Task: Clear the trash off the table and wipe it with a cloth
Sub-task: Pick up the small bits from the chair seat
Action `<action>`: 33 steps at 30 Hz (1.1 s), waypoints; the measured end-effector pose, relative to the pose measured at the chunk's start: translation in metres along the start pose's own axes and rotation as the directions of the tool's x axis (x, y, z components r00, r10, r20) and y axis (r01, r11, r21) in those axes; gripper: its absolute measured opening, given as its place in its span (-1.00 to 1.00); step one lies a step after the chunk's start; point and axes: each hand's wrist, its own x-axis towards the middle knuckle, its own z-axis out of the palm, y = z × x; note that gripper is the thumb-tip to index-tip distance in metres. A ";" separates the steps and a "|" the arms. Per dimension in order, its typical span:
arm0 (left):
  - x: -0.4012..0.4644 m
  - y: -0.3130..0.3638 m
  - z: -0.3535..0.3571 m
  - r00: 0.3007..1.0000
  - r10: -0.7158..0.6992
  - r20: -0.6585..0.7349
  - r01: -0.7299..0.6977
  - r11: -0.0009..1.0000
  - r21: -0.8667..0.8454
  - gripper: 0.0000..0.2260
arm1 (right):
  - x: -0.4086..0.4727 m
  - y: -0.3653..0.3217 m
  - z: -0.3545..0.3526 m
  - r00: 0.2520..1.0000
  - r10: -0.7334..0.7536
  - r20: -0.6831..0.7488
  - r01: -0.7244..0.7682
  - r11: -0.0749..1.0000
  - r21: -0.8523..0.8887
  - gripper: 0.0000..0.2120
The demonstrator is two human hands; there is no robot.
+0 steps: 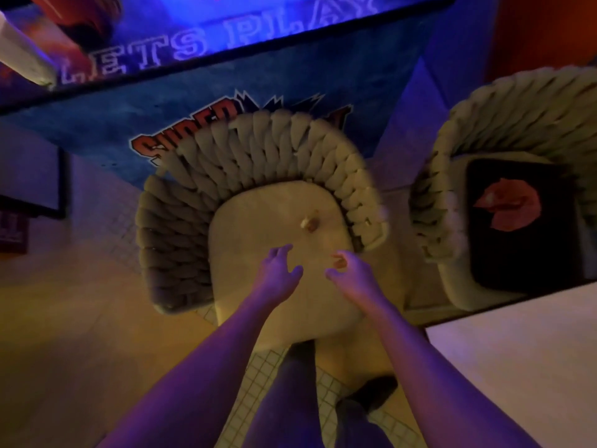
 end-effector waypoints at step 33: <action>0.212 -0.036 0.041 0.951 0.303 0.056 -0.308 0.944 0.122 -0.68 | 0.204 -0.003 0.090 0.994 0.000 -0.111 -0.022 0.980 -0.198 -0.72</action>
